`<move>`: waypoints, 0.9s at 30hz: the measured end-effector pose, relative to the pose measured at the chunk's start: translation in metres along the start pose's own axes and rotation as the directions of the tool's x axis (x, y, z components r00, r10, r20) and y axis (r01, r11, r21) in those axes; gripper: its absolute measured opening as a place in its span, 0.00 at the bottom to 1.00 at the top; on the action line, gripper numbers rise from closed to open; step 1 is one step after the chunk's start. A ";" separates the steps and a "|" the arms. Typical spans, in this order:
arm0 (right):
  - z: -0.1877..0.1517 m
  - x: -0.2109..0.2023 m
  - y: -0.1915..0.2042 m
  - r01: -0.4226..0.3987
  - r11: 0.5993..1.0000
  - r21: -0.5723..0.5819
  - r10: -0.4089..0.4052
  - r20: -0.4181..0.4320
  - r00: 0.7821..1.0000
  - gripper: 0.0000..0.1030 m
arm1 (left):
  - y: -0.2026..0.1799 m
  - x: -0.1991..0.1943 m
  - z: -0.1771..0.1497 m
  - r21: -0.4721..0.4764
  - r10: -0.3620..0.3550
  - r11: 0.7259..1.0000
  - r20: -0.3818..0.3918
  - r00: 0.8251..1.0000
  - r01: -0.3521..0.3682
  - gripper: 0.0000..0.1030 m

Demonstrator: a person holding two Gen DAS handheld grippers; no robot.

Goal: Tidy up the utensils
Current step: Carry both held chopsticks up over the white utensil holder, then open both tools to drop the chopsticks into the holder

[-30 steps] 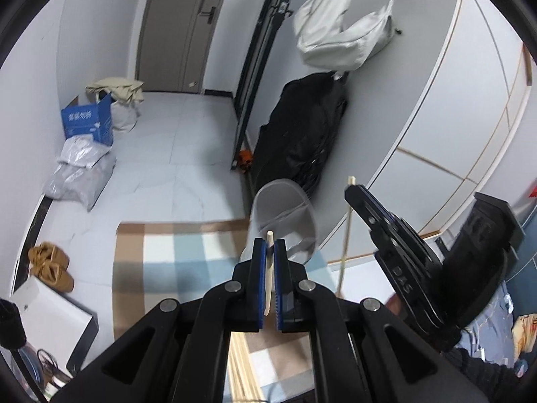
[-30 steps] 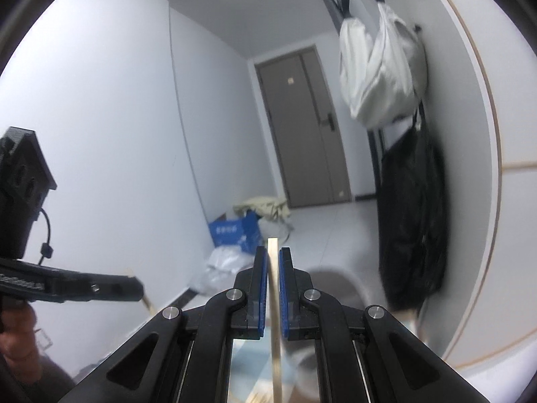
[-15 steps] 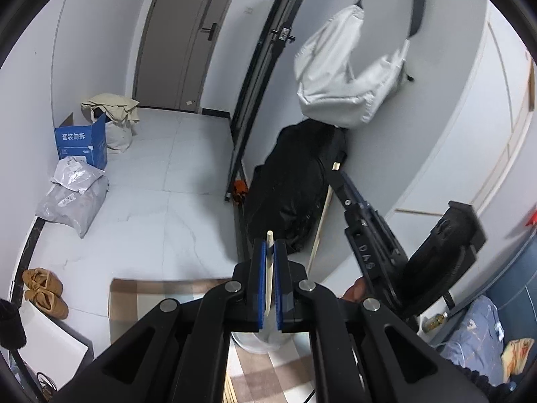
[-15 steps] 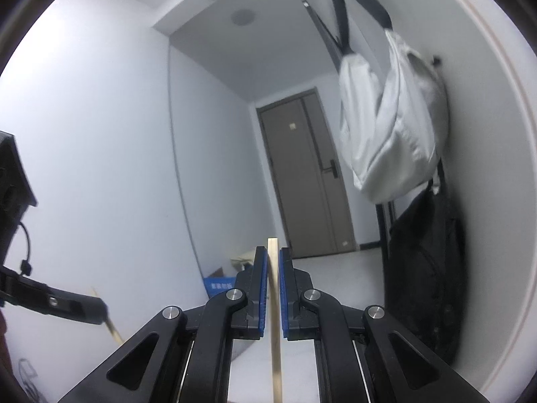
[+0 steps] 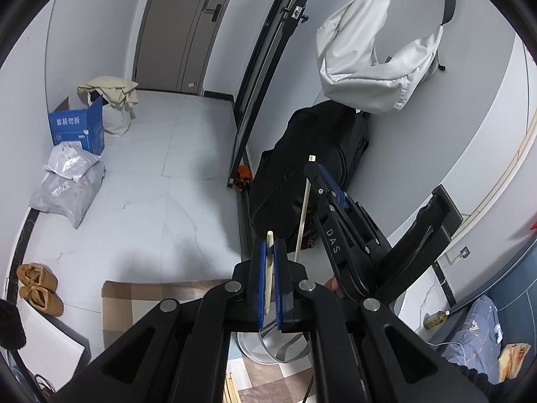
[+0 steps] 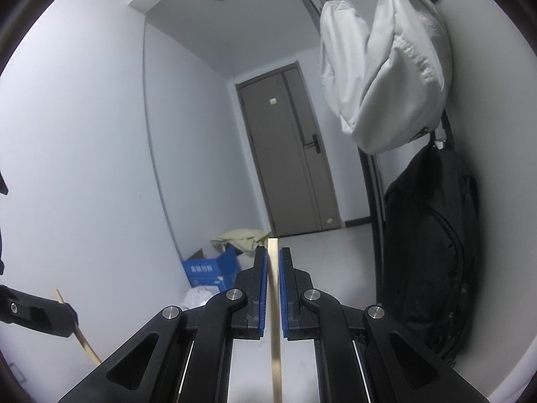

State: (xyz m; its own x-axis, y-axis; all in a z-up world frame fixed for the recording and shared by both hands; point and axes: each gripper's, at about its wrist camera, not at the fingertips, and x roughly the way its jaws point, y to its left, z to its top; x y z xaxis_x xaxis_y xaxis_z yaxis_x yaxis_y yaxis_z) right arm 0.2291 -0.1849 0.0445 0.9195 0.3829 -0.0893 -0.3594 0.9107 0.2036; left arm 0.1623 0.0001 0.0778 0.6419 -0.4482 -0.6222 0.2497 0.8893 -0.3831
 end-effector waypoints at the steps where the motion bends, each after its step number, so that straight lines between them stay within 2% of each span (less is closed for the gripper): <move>1: -0.003 -0.001 0.002 0.004 1.000 -0.012 -0.004 -0.002 1.000 0.05 | 0.001 0.001 0.000 -0.002 -0.002 1.000 -0.003 1.000 0.002 0.00; 6: -0.006 -0.004 0.000 -0.005 1.000 -0.028 0.004 -0.009 1.000 0.05 | 0.002 0.006 -0.003 -0.005 -0.002 1.000 -0.019 1.000 0.002 0.00; 12: -0.008 -0.023 0.009 -0.053 0.996 -0.074 0.050 -0.042 0.998 0.05 | -0.002 0.011 -0.005 0.009 -0.010 1.000 -0.035 0.999 0.011 0.00; 17: -0.014 -0.046 0.012 -0.143 0.982 -0.126 0.130 -0.107 0.986 0.05 | 0.003 0.018 -0.012 0.002 -0.018 1.000 -0.051 0.999 0.019 0.00; 22: -0.026 -0.059 0.013 -0.201 0.965 -0.167 0.168 -0.193 0.967 0.06 | 0.003 0.025 -0.018 0.001 -0.055 0.998 -0.075 0.996 0.055 0.00; 25: -0.032 -0.060 0.011 -0.225 0.964 -0.144 0.183 -0.258 0.949 0.09 | 0.005 0.025 -0.018 -0.020 -0.058 0.998 -0.085 0.995 0.056 0.03; 26: -0.033 -0.062 0.011 -0.229 0.964 -0.135 0.186 -0.273 0.944 0.17 | 0.007 0.023 -0.018 -0.033 -0.067 0.997 -0.086 0.994 0.065 0.07; 27: -0.032 -0.066 0.008 -0.223 0.967 -0.123 0.182 -0.279 0.943 0.29 | 0.008 0.021 -0.019 -0.040 -0.071 0.997 -0.084 0.994 0.068 0.14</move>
State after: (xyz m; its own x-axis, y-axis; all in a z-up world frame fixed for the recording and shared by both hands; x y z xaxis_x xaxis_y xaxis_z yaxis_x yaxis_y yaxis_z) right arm 0.1607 -0.1973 0.0207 0.7572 0.5696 -0.3196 -0.5720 0.8145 0.0965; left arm 0.1638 -0.0039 0.0491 0.5594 -0.5164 -0.6484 0.2634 0.8524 -0.4517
